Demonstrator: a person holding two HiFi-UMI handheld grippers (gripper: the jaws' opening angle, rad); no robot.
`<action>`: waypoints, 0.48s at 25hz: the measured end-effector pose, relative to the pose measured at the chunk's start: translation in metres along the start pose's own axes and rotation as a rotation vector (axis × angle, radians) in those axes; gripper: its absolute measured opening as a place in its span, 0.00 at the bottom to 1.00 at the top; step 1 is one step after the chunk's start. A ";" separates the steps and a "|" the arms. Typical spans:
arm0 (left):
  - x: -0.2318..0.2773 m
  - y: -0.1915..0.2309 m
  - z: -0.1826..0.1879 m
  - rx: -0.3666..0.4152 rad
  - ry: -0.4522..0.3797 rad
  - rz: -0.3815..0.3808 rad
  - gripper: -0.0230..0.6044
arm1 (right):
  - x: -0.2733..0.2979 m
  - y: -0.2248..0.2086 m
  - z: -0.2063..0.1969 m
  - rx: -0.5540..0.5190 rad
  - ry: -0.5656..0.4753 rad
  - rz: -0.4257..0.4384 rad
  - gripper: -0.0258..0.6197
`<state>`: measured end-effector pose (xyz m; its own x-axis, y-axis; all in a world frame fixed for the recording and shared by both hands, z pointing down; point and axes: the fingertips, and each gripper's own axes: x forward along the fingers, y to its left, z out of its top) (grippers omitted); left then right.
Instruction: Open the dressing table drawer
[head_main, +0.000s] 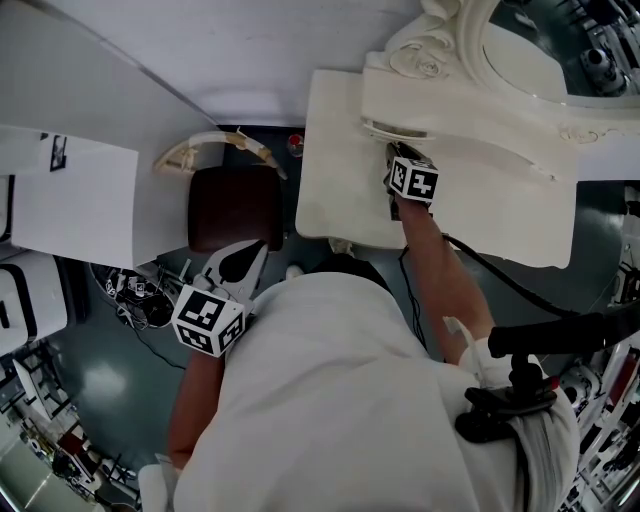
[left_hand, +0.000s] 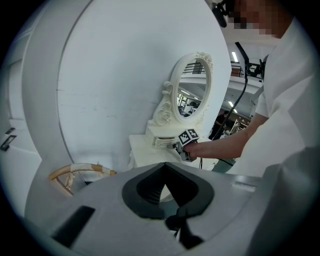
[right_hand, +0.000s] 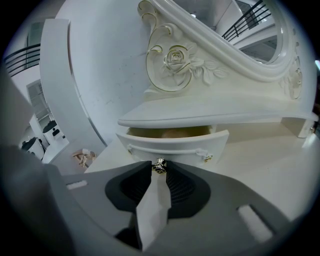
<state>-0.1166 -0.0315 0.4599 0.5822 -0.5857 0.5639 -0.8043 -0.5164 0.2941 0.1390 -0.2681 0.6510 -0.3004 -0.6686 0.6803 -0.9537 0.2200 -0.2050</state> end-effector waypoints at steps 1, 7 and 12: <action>0.000 0.000 0.000 0.000 0.000 -0.001 0.04 | 0.000 0.000 -0.001 -0.001 0.002 -0.001 0.19; -0.003 -0.001 -0.004 0.002 -0.001 -0.004 0.04 | -0.007 0.003 -0.005 -0.015 0.014 -0.012 0.19; -0.004 -0.004 -0.006 0.008 -0.001 -0.008 0.04 | -0.009 0.005 -0.010 -0.018 0.014 -0.006 0.19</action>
<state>-0.1167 -0.0236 0.4606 0.5886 -0.5825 0.5605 -0.7987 -0.5262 0.2919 0.1372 -0.2539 0.6512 -0.2945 -0.6599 0.6913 -0.9551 0.2288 -0.1885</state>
